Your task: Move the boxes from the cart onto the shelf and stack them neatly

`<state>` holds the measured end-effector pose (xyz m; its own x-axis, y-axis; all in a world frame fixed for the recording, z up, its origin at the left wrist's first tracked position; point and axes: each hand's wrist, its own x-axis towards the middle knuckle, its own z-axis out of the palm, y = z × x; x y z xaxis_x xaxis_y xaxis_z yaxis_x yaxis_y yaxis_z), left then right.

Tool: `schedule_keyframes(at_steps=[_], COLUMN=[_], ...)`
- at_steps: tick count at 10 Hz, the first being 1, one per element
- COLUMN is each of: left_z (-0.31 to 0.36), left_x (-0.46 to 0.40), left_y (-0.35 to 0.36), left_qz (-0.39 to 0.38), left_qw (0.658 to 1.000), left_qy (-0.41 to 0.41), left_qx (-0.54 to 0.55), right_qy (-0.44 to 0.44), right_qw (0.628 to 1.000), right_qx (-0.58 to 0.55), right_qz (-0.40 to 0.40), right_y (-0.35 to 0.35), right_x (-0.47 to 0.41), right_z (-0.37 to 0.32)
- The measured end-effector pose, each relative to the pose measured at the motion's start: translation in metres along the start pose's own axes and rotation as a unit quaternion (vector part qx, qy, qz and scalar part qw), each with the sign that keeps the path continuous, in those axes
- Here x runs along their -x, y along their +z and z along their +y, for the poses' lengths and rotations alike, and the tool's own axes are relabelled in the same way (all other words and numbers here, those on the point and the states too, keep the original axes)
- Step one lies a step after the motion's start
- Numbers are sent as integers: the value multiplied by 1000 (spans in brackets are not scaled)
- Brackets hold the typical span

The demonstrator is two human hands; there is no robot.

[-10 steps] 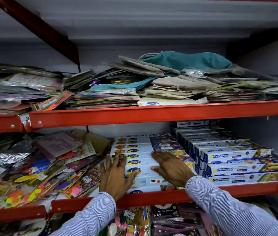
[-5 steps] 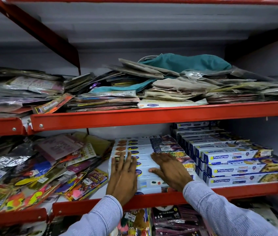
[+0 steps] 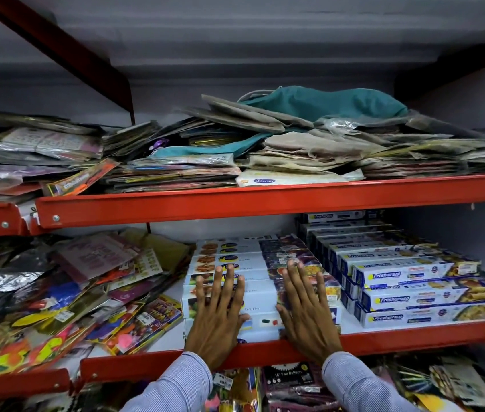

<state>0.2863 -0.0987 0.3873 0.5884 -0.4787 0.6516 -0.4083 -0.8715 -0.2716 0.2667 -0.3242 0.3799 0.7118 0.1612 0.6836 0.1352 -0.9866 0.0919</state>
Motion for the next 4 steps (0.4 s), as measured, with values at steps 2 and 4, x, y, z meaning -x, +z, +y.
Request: schedule_keyframes(at_steps=[2,4], left_z=[0,7], left_x=[-2,1], left_y=[3,-14], left_qz=[12,7], left_qw=[1000,1000], left_qy=[0,-10], left_qx=[-5,-7], right_qy=[-9,-10], right_qw=[1000,998], right_qx=[14,-36], right_qz=[13,51], right_y=[7,-10], right_x=[-2,-6], right_z=[3,-6])
